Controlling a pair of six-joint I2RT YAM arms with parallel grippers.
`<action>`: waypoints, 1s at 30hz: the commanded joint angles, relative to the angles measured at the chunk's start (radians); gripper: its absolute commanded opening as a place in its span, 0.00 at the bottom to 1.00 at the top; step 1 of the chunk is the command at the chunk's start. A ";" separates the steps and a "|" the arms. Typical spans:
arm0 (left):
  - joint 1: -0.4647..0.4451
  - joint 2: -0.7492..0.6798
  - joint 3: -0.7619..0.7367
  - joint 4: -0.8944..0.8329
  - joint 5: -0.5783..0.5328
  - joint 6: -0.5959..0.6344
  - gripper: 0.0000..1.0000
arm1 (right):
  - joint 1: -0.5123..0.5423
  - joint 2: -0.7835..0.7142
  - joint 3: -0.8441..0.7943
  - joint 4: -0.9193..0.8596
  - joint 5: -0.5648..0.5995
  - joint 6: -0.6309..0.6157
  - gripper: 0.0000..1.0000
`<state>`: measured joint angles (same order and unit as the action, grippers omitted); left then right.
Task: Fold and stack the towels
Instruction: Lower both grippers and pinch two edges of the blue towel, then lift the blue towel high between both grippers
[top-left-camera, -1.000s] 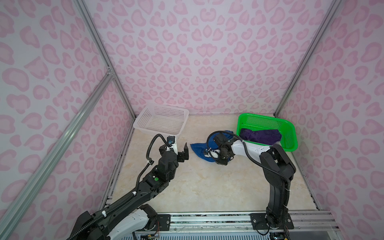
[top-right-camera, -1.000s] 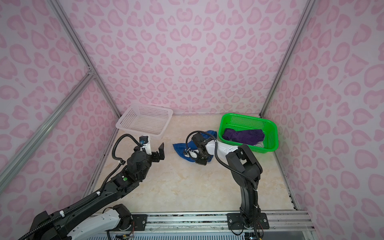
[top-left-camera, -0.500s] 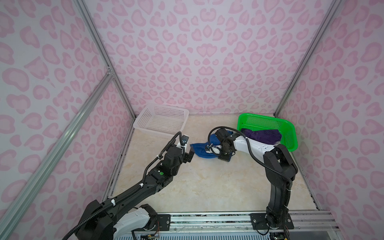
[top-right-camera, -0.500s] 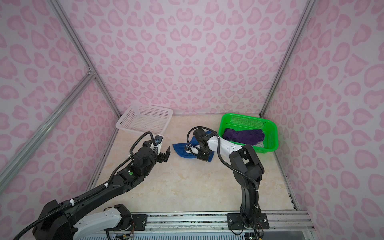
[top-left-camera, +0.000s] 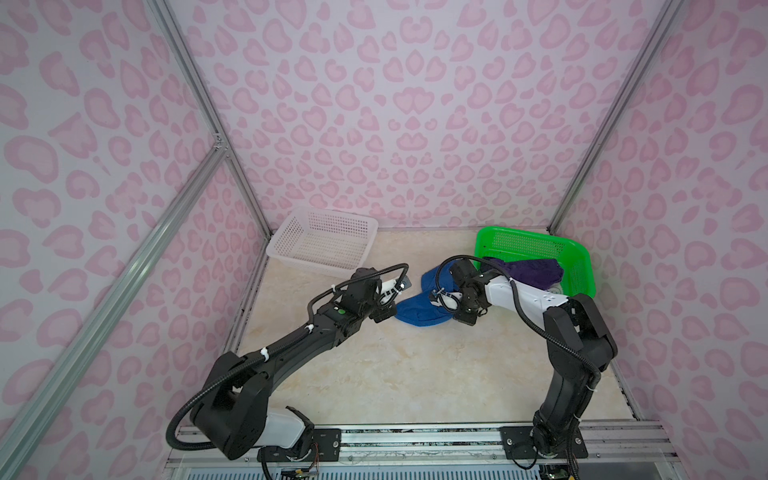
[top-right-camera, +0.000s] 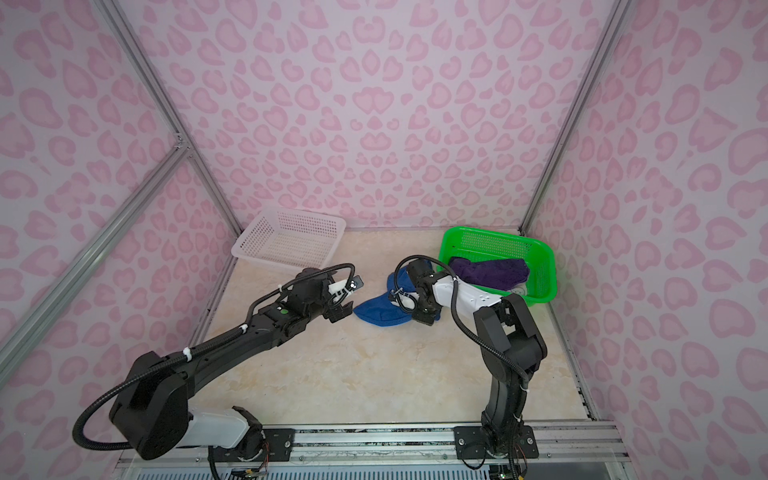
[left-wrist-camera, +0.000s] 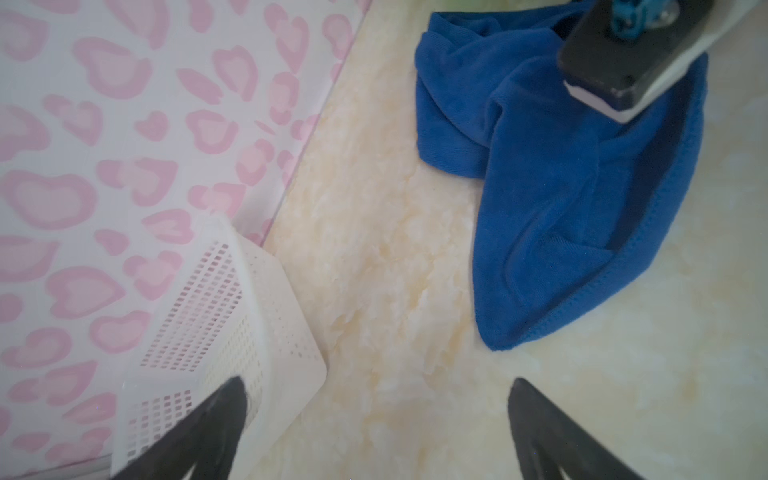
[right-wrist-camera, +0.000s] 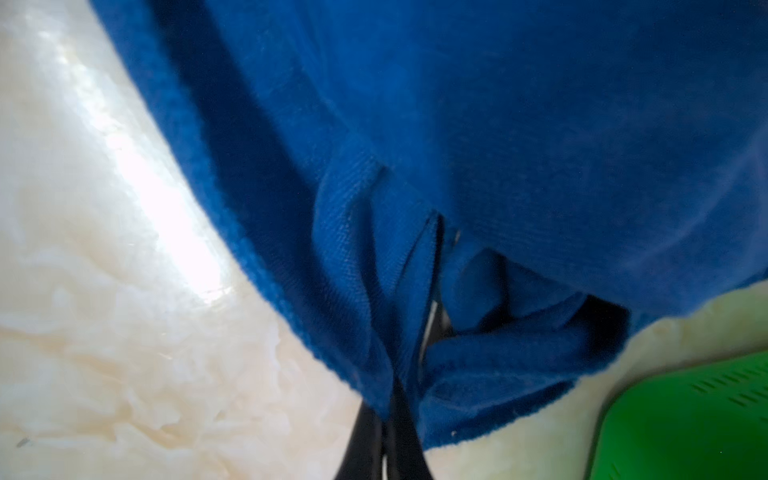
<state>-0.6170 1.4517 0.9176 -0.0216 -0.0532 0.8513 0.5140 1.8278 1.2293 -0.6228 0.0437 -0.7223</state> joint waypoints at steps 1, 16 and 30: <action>0.002 0.087 0.047 -0.056 0.046 0.083 0.98 | -0.021 -0.005 -0.005 0.025 0.001 0.028 0.00; -0.017 0.270 0.108 -0.075 0.247 0.095 0.93 | -0.066 0.001 0.002 0.075 -0.053 0.056 0.00; -0.028 0.306 0.163 -0.290 0.301 0.073 0.86 | -0.080 0.031 0.007 0.107 -0.061 0.052 0.00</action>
<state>-0.6456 1.7195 1.0645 -0.2401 0.2558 0.9356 0.4397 1.8469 1.2396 -0.5392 -0.0082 -0.6701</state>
